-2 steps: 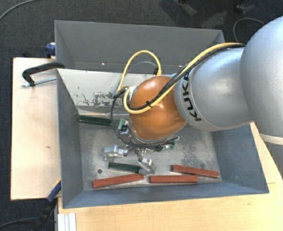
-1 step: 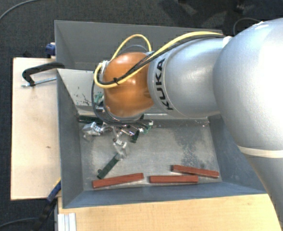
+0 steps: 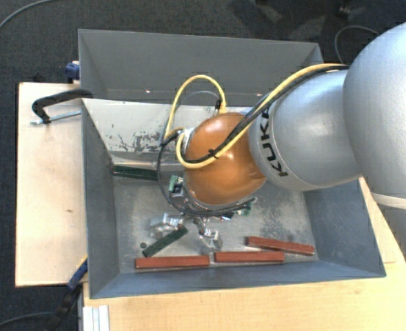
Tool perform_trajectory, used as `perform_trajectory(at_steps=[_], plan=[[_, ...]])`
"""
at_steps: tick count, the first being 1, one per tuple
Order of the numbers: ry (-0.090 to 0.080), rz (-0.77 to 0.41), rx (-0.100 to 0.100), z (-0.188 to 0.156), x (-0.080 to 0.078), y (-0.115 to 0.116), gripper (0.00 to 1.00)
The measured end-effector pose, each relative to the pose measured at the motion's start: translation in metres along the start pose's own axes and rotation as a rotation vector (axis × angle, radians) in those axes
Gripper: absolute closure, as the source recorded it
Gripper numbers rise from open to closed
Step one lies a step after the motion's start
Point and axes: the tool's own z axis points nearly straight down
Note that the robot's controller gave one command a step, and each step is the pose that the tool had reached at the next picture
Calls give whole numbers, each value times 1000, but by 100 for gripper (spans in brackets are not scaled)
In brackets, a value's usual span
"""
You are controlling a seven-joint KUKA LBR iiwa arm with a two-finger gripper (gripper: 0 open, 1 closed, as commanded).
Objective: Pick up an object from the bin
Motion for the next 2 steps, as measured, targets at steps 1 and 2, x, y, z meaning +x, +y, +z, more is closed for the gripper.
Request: perform_trajectory(at_steps=[1, 2], plan=[[-4, -142, 5, -2, -26, 25, 0], [-5, -221, 5, -1, 8, -7, 0]])
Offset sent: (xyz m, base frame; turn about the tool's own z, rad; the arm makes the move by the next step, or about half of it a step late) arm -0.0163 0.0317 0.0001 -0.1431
